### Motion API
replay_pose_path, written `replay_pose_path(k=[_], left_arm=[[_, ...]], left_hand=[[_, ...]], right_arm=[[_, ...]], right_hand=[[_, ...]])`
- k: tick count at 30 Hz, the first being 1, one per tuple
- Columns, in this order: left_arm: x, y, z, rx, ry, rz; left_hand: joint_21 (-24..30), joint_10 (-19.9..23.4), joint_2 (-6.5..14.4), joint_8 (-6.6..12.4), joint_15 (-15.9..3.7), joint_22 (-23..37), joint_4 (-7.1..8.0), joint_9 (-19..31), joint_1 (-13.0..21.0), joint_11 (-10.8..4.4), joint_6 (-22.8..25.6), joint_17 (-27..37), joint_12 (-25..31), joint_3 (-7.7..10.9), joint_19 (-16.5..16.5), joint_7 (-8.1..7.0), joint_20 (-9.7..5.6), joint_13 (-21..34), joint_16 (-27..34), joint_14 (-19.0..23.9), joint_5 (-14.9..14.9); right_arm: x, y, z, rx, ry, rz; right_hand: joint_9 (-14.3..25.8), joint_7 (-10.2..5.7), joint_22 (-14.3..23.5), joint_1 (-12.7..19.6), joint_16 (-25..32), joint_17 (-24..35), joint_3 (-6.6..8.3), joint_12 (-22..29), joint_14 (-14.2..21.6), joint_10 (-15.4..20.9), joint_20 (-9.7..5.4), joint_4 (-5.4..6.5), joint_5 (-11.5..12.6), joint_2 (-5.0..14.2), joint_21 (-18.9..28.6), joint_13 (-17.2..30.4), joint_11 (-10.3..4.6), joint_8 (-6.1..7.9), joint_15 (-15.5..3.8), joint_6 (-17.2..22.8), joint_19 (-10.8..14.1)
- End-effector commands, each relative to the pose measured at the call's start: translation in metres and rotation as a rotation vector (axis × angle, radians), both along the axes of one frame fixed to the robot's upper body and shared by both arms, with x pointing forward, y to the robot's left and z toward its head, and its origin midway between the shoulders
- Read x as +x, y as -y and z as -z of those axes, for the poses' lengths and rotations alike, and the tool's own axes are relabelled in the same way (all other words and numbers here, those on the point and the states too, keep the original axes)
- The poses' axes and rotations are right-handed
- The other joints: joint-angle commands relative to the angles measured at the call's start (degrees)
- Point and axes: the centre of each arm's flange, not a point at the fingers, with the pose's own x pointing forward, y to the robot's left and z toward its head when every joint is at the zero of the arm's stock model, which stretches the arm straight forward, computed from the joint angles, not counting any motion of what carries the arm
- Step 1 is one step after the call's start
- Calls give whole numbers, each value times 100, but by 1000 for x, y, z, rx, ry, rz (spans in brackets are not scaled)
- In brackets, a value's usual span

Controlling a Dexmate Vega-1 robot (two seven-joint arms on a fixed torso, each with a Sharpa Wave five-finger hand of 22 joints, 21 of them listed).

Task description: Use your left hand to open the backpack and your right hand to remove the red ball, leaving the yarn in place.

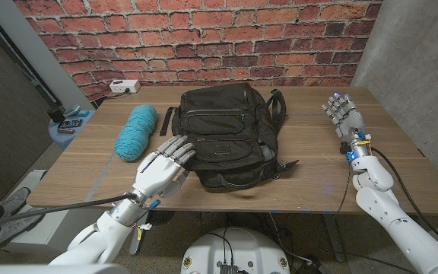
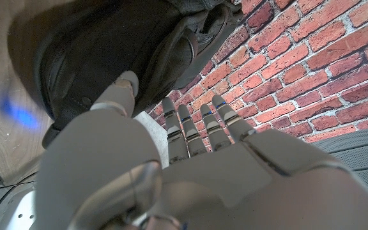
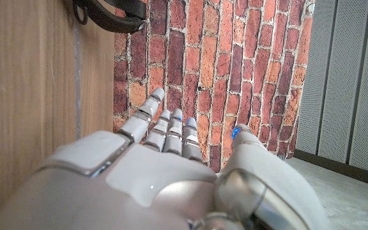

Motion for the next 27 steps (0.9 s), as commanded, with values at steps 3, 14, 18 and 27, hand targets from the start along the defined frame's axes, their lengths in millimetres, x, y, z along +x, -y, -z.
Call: replay_pose_path(k=[3, 14, 18, 27], left_arm=[[2, 2, -5, -4, 2, 21], [0, 0, -12, -20, -18, 27], [1, 0, -14, -19, -11, 28], [4, -2, -24, -19, 12, 43]], left_hand=[[-18, 335, -21, 314, -70, 11, -1, 126, 43, -15, 427, 71, 240, -52, 114, -59, -23, 167, 89, 296, -5], [52, 1393, 27, 1158, -385, 17, 35, 455, 2, -244, 1545, 163, 896, -139, 442, -147, -110, 526, 285, 1156, 26], [68, 1671, 69, 1375, -436, 21, 47, 533, -8, -282, 1835, 185, 1033, -126, 524, -135, -121, 590, 342, 1409, 48], [99, 2052, 157, 1621, -538, 31, 77, 514, -47, -353, 2271, 245, 1216, -129, 653, -118, -152, 685, 452, 1789, 76]], right_arm=[[0, 5, 4, 6, -15, 4], [3, 3, 0, 1, -25, 3], [5, 2, -2, -1, -27, 2], [7, 0, -5, -5, -32, 4]], right_hand=[[19, 29, 10, -26, 17, 34, 17, 37, 37, 32, -34, -42, -15, 2, 33, 23, -16, 22, 6, 63, 52], [20, 24, 10, -36, 14, 35, 23, 33, 32, 26, -36, -49, -15, 2, 31, 24, 7, 19, 3, 60, 49], [20, 27, 10, -40, 14, 36, 24, 33, 30, 24, -36, -50, -15, 2, 30, 24, 13, 18, 8, 61, 47], [20, 28, 10, -48, 12, 36, 27, 30, 25, 17, -31, -55, -15, 2, 30, 25, 23, 17, 13, 61, 45]])
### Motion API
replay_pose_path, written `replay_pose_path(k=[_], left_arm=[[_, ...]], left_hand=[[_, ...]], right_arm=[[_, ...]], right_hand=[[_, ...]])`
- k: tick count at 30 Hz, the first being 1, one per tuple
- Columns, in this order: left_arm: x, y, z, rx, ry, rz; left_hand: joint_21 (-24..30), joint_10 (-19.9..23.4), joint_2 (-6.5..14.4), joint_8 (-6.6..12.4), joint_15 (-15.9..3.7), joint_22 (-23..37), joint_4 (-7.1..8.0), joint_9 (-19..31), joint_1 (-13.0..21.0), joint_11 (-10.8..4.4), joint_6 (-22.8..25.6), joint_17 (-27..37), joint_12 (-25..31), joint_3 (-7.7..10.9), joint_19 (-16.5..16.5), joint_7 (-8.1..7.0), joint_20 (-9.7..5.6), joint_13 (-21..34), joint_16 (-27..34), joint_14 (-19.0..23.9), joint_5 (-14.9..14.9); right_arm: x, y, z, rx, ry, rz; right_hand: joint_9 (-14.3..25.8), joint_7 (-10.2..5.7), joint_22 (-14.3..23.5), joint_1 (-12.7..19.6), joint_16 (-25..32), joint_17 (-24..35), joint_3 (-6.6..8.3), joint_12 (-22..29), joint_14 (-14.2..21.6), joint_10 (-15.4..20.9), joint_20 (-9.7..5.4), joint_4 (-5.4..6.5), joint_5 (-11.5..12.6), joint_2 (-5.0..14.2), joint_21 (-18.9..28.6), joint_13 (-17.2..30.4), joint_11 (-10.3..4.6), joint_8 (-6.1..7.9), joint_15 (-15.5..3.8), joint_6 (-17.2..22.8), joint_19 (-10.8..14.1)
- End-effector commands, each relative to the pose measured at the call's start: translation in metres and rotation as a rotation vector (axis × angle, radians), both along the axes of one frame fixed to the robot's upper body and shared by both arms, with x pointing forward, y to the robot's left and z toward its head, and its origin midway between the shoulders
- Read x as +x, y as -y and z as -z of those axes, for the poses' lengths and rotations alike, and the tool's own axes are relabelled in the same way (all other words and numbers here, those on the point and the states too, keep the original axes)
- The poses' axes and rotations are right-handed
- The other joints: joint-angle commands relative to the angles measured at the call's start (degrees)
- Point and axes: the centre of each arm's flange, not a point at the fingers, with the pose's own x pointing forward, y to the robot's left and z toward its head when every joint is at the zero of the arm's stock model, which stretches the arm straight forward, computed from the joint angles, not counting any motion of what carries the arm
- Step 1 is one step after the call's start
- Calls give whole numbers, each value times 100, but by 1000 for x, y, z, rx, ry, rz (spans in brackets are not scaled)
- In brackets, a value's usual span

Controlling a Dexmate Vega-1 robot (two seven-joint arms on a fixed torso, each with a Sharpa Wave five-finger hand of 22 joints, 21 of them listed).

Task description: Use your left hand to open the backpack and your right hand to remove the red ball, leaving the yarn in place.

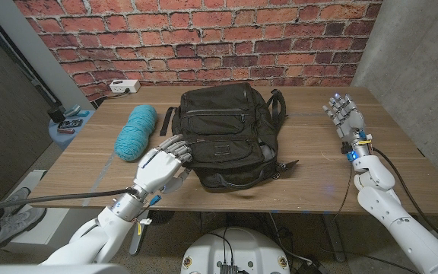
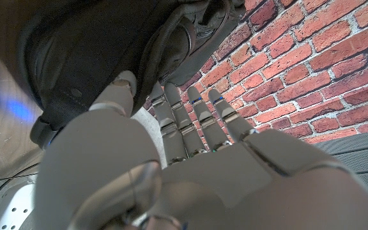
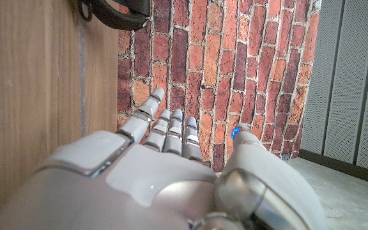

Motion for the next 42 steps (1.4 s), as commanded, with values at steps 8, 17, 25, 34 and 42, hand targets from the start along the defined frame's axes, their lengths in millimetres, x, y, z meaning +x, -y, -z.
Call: replay_pose_path(k=[8, 17, 25, 34, 42], left_arm=[[3, -2, -23, -3, 60, 32], [4, 0, -26, 4, 74, 36], [5, 2, -31, 6, 78, 40], [6, 3, -38, 0, 78, 48], [5, 3, -47, -29, 93, 65]], left_hand=[[73, 374, 280, 265, -71, 42, 98, -108, -86, -21, 549, 121, 198, -8, 187, 82, -10, 151, 121, 369, 30], [53, 191, 321, 282, 3, 46, 66, -179, -88, 15, 615, 163, 131, -24, 148, 102, 40, 190, 83, 280, 11], [45, 177, 326, 280, 3, 49, 41, -226, -92, 12, 628, 161, 116, -12, 136, 106, 64, 204, 56, 275, 3], [39, 188, 339, 277, 0, 51, 26, -274, -103, 1, 631, 166, 109, -5, 127, 106, 65, 220, 34, 267, -8], [34, 158, 358, 286, -11, 52, 17, -304, -107, 11, 647, 175, 89, 2, 120, 114, 65, 232, 21, 264, -14]], right_arm=[[4, -4, -7, -7, -11, 6], [5, -4, -9, -6, -14, 7], [5, -3, -13, -9, -17, 5], [4, -4, -16, -14, -19, 6], [2, -5, -16, -9, -18, 4]], right_hand=[[20, 2, 10, -49, 10, 7, 11, 30, 21, 17, -29, -40, -14, 4, 30, 25, 17, 17, 15, 34, 46], [20, -4, 10, -54, 10, 7, 18, 31, 21, 17, -30, -51, -14, 5, 30, 26, 11, 18, 8, 40, 45], [20, 1, 10, -61, 10, 7, 21, 31, 21, 15, -29, -58, -15, 3, 29, 27, 12, 16, 12, 38, 44], [20, -3, 10, -69, 11, 9, 24, 28, 19, 7, -28, -62, -15, 4, 29, 27, 17, 16, 10, 42, 44], [21, -1, 10, -79, 11, 11, 27, 28, 16, 6, -26, -64, -15, 7, 29, 27, 14, 15, 5, 42, 43]])
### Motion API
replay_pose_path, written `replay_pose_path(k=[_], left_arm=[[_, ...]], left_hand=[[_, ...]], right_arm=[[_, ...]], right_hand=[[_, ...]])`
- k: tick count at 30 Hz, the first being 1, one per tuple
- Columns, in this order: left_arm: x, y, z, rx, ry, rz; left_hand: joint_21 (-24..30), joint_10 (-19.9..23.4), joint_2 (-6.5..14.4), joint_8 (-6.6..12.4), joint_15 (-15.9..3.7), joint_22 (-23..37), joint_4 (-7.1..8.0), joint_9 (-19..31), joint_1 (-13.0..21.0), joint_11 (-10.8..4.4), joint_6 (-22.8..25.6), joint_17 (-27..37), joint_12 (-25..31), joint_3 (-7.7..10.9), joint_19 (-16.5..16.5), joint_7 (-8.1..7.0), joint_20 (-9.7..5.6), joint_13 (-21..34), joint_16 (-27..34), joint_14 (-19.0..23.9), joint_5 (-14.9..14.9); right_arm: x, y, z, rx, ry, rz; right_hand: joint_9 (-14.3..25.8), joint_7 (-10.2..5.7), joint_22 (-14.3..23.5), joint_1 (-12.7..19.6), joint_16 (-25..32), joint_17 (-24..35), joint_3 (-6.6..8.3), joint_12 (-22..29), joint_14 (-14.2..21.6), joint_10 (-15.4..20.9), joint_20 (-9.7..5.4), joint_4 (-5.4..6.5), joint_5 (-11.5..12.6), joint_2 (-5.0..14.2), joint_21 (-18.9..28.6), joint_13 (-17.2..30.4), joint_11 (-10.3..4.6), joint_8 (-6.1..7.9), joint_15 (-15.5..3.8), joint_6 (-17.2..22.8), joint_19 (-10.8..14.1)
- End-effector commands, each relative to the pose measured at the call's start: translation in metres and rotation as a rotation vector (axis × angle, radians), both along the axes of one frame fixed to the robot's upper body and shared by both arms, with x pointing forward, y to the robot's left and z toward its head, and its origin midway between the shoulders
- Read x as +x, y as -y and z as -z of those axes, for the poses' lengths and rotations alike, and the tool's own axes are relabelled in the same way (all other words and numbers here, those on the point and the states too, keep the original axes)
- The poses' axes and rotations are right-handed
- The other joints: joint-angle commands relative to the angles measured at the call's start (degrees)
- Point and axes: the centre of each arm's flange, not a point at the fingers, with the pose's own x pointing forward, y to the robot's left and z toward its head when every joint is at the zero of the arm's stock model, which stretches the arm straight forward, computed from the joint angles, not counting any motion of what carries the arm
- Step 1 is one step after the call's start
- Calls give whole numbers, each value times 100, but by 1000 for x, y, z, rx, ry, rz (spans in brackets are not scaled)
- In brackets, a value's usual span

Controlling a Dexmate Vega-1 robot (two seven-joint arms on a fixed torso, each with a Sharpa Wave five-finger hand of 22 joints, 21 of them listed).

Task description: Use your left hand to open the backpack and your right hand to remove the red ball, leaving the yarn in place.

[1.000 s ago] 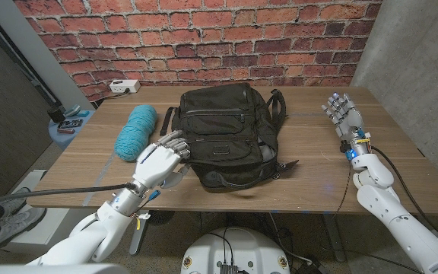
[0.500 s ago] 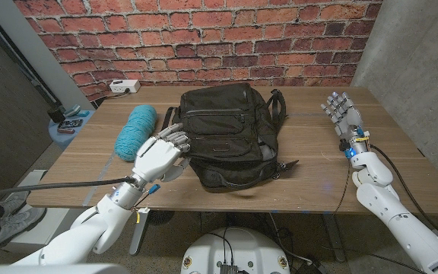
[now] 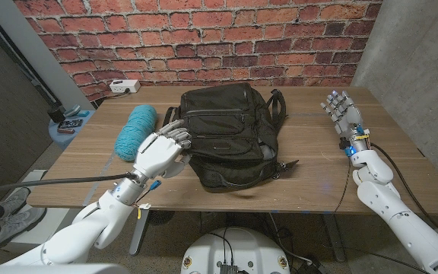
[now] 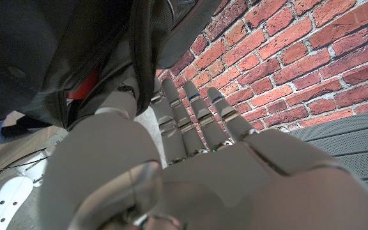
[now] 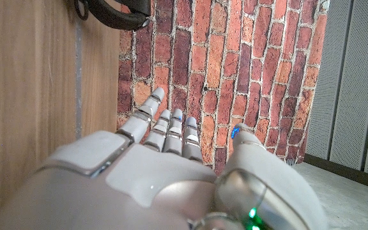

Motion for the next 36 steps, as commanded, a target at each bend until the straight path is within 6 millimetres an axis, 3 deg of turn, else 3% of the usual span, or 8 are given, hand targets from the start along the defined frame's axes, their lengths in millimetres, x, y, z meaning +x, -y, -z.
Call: replay_pose_path(k=[1, 36], left_arm=[[0, 0, -13, -30, 17, 21], [5, -1, -55, -191, 40, 108]], left_hand=[[-16, -46, 47, 33, 6, 22, -46, 11, -9, 8, 25, 10, -13, 14, 12, -9, 57, 22, -36, -14, -13], [-19, 68, 70, 141, 14, 23, -90, 55, -10, -12, -4, 28, 6, 42, 26, 33, 52, 82, -69, 75, -27]], right_arm=[[-2, -1, -2, 2, 1, -1], [-9, -12, 1, -60, -70, 21]], right_hand=[[21, -1, 10, -48, 11, 11, 11, 28, 19, 7, -26, -20, -16, -26, 29, 27, 19, 15, 5, 45, 43], [21, -5, 10, -70, 11, 13, 28, 27, 12, 0, -11, -43, -16, -22, 31, 28, 6, 14, 19, 54, 48]])
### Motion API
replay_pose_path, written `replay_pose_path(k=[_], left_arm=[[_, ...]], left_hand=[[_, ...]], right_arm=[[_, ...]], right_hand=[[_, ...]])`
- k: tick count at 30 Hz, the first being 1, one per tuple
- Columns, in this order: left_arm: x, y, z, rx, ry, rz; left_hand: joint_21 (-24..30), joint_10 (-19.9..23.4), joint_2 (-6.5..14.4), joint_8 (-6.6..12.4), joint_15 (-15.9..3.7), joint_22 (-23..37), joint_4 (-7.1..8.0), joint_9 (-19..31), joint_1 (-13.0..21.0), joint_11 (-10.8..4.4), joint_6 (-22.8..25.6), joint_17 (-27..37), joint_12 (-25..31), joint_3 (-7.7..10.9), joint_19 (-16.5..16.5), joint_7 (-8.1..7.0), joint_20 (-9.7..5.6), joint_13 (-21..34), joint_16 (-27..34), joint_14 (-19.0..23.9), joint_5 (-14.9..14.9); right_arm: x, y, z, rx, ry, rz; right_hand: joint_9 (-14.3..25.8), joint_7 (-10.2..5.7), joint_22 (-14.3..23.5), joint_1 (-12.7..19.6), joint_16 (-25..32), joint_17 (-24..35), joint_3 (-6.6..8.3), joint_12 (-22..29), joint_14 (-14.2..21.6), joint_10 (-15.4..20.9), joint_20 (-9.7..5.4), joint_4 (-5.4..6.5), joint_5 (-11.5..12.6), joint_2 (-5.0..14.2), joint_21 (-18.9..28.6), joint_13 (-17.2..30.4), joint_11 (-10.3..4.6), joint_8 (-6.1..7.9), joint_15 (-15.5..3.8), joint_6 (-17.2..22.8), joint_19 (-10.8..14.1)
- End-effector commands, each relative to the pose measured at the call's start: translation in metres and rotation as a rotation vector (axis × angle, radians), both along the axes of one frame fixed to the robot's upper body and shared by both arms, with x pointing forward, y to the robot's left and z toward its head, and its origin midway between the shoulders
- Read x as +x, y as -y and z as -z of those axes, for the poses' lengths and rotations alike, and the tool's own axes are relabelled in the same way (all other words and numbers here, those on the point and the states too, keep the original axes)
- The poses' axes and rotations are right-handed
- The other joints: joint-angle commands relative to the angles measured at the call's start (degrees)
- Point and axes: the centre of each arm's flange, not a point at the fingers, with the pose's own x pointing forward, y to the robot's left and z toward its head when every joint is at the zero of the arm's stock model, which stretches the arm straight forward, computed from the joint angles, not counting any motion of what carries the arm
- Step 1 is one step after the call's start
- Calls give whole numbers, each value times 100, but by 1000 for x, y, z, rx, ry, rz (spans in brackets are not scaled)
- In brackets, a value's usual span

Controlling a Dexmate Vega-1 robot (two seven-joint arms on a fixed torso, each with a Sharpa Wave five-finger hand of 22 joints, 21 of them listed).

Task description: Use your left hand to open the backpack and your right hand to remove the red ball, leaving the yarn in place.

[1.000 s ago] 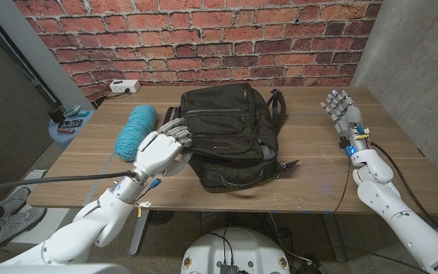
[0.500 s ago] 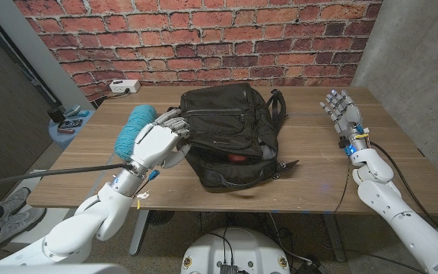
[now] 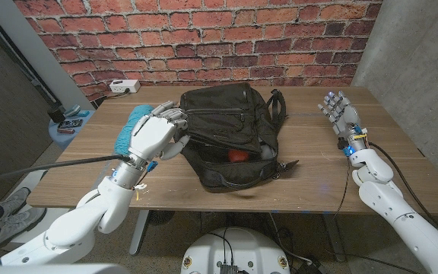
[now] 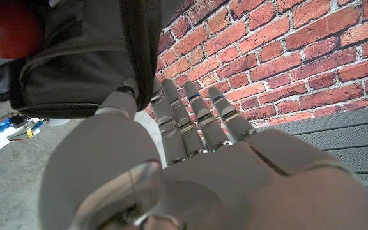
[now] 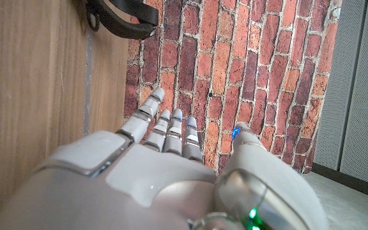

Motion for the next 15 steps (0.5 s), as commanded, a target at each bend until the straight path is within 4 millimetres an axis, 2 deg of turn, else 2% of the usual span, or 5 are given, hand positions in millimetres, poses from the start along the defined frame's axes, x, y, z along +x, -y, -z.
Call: replay_pose_path(k=[1, 15], left_arm=[[7, 3, -12, -32, 6, 25], [13, 5, -24, -47, 12, 35]], left_hand=[[-20, 58, 52, 51, 12, 25, -25, 13, 15, 4, 8, 30, 7, 30, 24, 22, -11, 31, -31, 72, -23], [-23, 99, 50, 86, -3, 24, -30, 4, 8, -4, 18, 42, 18, 31, 26, 31, -13, 60, -36, 119, -26]], right_arm=[[-3, -1, 2, -34, -25, 16], [-5, -4, 2, -81, -43, 49]], right_hand=[[21, -5, 10, -40, 11, 13, 21, 28, 13, 0, -12, -39, -16, 7, 31, 28, 7, 13, 19, 51, 48], [21, -10, 11, -52, 15, 15, 26, 27, 15, -3, -10, -45, -16, 11, 31, 29, 17, 13, 13, 55, 48]])
